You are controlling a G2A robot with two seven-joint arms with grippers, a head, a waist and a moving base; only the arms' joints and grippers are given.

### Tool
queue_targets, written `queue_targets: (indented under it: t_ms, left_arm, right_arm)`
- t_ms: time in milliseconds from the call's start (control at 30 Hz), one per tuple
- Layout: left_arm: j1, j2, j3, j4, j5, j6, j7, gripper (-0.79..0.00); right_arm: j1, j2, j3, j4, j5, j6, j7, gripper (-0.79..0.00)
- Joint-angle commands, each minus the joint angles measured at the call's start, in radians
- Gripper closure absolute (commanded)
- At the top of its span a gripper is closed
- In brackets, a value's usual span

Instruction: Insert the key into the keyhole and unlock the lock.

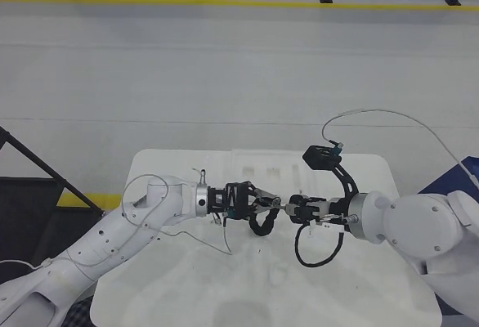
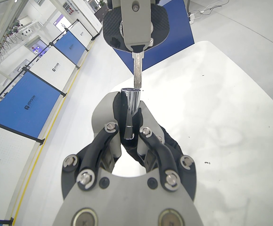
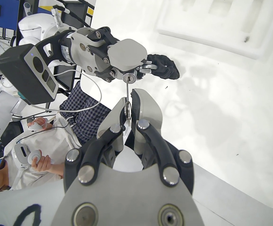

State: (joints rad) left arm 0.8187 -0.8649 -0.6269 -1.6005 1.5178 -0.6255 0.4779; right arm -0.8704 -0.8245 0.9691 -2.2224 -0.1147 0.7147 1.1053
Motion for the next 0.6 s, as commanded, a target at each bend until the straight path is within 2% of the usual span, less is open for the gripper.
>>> queue_targets:
  t_ms: [0,567]
  left_arm:
    - [0.005,-0.001,-0.007,-0.001,0.002,-0.006,-0.002,0.0]
    - [0.028,-0.017,-0.051,-0.006,-0.005,-0.074,-0.032,0.0]
  right_arm:
    - [0.011,0.007,-0.008,-0.005,0.007,0.013,-0.013,0.0]
    - [0.089,0.052,-0.086,-0.017,0.076,0.058,-0.058,0.0]
